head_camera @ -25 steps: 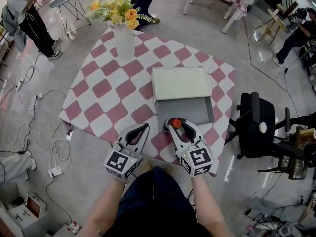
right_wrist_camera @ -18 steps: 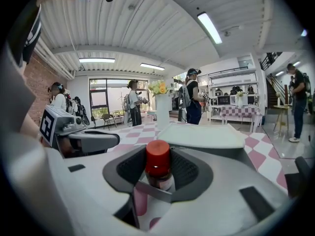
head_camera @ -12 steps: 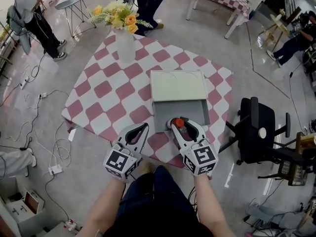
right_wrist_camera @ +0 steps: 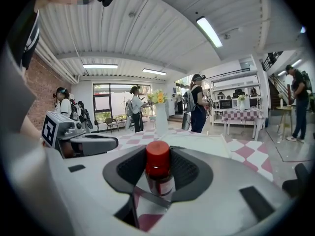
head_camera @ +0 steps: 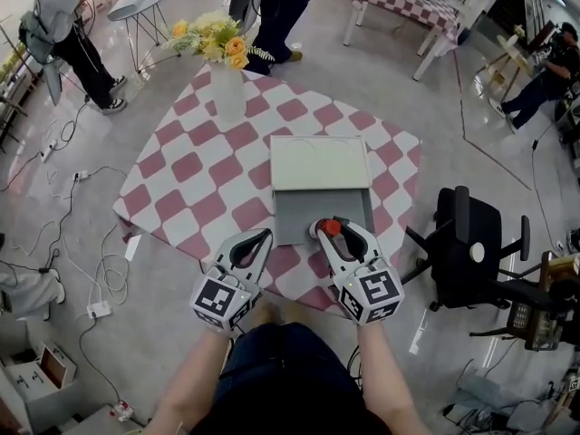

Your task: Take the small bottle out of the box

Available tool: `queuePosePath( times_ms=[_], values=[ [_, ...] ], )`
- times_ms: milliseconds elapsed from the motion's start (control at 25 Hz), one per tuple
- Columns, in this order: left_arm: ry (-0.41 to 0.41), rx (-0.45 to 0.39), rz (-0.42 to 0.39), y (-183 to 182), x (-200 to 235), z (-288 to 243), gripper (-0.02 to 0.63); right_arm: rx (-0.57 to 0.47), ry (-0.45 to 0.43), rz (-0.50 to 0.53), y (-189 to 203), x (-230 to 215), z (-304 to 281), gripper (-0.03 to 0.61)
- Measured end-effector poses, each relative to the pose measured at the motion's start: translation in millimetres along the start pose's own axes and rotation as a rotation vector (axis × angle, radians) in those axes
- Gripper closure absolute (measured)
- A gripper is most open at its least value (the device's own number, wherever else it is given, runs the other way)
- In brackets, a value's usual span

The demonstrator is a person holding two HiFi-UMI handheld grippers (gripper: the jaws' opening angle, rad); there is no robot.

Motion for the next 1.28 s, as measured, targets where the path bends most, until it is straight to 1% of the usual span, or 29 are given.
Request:
queuePosePath(
  times_ms=[560, 1040, 1280],
  values=[
    [-0.019, -0.027, -0.038, -20.7, -8.2, -2.5, 0.611, -0.031, -0.012, 0.005, -18.4, -8.5, 19.8, 0.430],
    [-0.047, -0.078, -0.064, -49.8, 0.1, -3.7, 0.611, -0.077, -0.011, 0.019, -46.4, -12.0, 31.4, 0.430],
    [-0.043, -0.105, -0.078, -62.2, -0.2, -6.6, 0.611, -0.103, -0.011, 0.026, -60.5, -13.0, 37.5, 0.430]
  ],
)
Point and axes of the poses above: the fingertips, and each gripper's own axes: z backward along the fingers, x to its left, y out of its underside, the point moved 5 cm from there along z, backward along the fingers, and after that the axes turned 2 degrees about -y, right-handed, at the moved point
